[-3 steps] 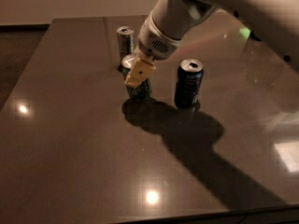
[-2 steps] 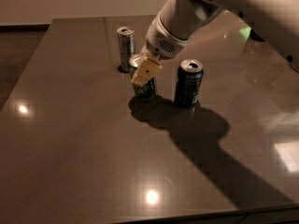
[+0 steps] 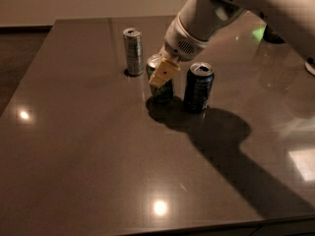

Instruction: Move green can near pepsi can

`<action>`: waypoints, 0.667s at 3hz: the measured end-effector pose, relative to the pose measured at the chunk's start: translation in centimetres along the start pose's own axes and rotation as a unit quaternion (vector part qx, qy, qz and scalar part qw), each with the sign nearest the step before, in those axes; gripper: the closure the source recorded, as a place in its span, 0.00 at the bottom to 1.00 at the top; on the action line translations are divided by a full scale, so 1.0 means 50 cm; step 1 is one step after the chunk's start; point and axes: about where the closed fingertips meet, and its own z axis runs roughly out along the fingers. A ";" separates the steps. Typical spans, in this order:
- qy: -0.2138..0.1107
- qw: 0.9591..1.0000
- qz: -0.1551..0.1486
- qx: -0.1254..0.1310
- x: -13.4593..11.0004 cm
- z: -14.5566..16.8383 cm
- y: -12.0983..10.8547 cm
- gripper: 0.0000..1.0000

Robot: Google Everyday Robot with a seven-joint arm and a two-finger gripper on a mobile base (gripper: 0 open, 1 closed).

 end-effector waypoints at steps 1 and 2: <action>0.003 1.000 0.005 -0.001 0.015 0.001 -0.007 0.08; 0.005 1.000 0.005 0.001 0.021 0.001 -0.009 0.00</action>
Offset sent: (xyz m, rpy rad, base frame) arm 0.0053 -0.0178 -0.0070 -0.0186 0.0012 -0.0186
